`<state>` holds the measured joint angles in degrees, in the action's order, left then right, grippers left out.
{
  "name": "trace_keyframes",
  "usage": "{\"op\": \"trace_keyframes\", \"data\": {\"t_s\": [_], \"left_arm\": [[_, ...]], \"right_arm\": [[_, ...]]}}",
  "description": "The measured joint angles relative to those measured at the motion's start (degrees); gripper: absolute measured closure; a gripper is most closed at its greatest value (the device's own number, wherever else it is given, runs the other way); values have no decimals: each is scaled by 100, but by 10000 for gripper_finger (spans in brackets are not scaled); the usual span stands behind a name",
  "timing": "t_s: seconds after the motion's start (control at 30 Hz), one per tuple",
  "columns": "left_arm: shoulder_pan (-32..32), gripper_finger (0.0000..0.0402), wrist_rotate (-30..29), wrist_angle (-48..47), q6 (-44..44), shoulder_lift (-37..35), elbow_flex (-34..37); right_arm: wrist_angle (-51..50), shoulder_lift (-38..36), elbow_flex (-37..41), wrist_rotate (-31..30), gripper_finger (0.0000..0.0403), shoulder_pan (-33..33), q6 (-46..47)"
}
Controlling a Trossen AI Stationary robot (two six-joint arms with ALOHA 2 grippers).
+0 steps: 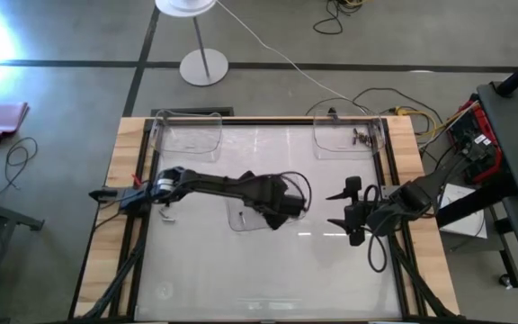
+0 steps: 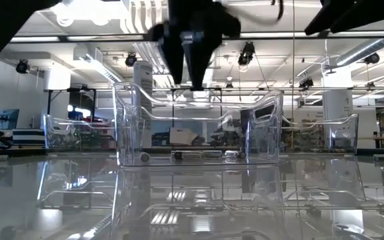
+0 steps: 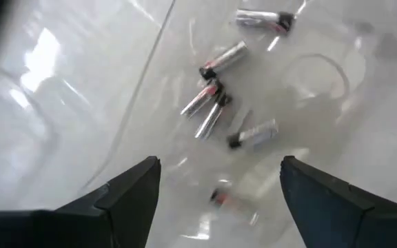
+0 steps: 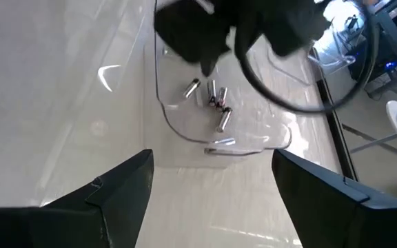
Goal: Sort batteries
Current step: Put the white battery into the top left transparent bin
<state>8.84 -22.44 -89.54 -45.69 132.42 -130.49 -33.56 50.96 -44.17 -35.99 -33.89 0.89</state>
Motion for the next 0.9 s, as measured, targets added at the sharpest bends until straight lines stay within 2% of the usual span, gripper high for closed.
{"op": "trace_keyframes", "data": {"t_s": [0.07, 0.17, 0.3, 0.6, 0.77, 0.9], "left_arm": [[232, 128, -64, -42, 477, -40, -231], [678, 128, 281, -68, 1360, -223, -313], [1211, 128, 750, -56, 1529, -463, -303], [2079, 129, 1893, -47, -16, -663, 13], [2404, 139, 2435, -48, -888, -752, 746], [2573, 153, 3218, -47, -1557, -854, 1519]], "right_arm": [[1, 0, -51, -6, 105, 2, -38], [-6, 4, -106, -15, 103, 3, -138], [169, 2, -182, -164, 107, 9, -319], [1040, 11, -238, -165, 104, 114, -1118], [1306, 11, -238, -153, 99, 167, -1297], [1328, 13, -222, -151, 105, 168, -1235]]}}
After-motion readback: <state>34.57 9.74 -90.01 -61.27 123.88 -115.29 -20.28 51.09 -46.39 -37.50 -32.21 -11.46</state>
